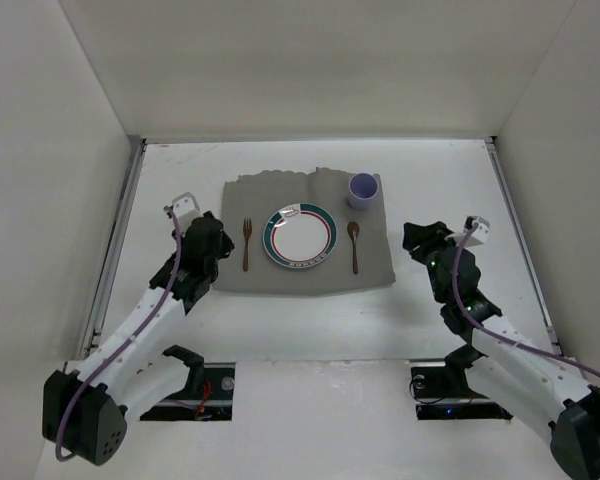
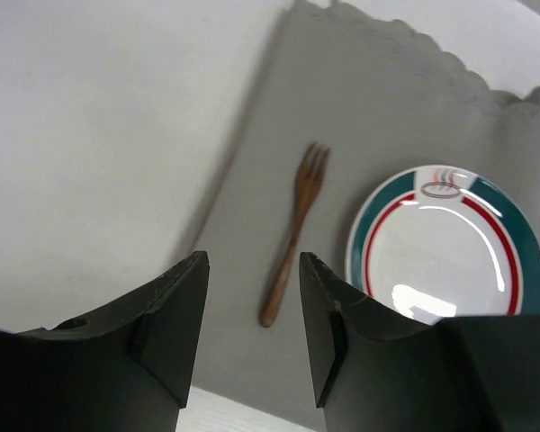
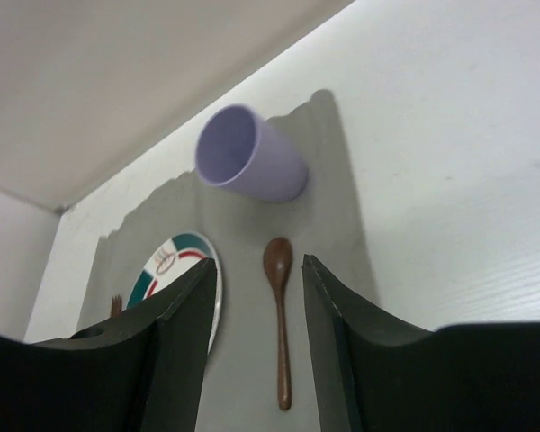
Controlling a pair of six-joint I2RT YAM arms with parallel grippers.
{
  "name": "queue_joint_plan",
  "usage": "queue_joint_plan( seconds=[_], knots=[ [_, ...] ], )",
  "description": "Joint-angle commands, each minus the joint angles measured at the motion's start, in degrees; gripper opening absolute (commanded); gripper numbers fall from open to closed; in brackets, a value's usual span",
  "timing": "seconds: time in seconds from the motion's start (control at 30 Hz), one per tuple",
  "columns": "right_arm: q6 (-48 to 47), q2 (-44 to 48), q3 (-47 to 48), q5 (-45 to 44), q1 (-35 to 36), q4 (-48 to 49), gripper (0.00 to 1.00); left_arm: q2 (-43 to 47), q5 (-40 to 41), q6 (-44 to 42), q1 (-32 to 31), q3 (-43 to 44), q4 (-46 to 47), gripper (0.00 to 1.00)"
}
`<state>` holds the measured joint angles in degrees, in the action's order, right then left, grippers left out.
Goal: Set the dinner table for one person
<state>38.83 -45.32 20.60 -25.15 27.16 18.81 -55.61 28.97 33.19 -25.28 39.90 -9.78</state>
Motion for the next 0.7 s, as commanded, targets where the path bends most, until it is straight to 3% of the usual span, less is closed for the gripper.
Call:
queue_joint_plan(
  seconds=[0.0,0.3,0.67],
  knots=[
    [4.05,2.51,-2.31,-3.77,-3.81,3.52,0.50,5.50,0.21,6.27,2.55,-4.82,-0.85,0.43],
    [5.91,0.76,-4.07,-5.52,-8.22,3.43,0.53,18.69,-1.37,12.51,10.20,-12.21,-6.74,0.47],
    [2.92,-1.53,-3.90,-7.64,-8.04,5.45,0.53,20.02,-6.91,12.87,11.43,-15.03,-6.57,0.47]
  ],
)
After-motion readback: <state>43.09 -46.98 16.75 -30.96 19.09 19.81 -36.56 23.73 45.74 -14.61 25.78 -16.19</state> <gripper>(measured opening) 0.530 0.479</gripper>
